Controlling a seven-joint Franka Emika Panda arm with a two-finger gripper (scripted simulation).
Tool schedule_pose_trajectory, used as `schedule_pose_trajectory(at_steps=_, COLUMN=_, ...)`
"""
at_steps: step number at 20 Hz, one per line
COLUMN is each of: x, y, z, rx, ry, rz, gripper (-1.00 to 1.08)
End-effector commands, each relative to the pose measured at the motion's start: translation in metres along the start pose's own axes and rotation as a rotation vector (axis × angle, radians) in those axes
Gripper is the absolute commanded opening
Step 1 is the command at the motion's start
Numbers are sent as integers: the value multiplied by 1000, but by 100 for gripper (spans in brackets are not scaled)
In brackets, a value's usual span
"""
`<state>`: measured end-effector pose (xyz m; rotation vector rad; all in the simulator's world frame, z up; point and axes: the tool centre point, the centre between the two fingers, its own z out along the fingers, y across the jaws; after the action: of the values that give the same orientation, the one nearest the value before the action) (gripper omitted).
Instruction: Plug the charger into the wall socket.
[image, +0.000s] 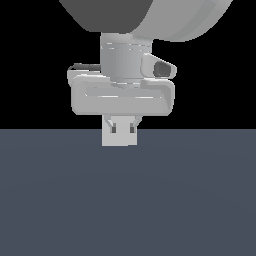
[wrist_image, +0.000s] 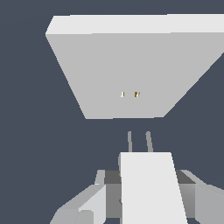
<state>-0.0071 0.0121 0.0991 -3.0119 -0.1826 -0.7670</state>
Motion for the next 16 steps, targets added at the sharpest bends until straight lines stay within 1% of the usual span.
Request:
schedule_pose_trajectory(at_steps=1, x=1, y=-1, z=-1, rx=6, ry=-1, rz=-11, gripper=-100)
schedule_pose_trajectory(at_steps=16, x=4, y=-2, z=1, rx=13, ry=-3, rz=-20, gripper=-100)
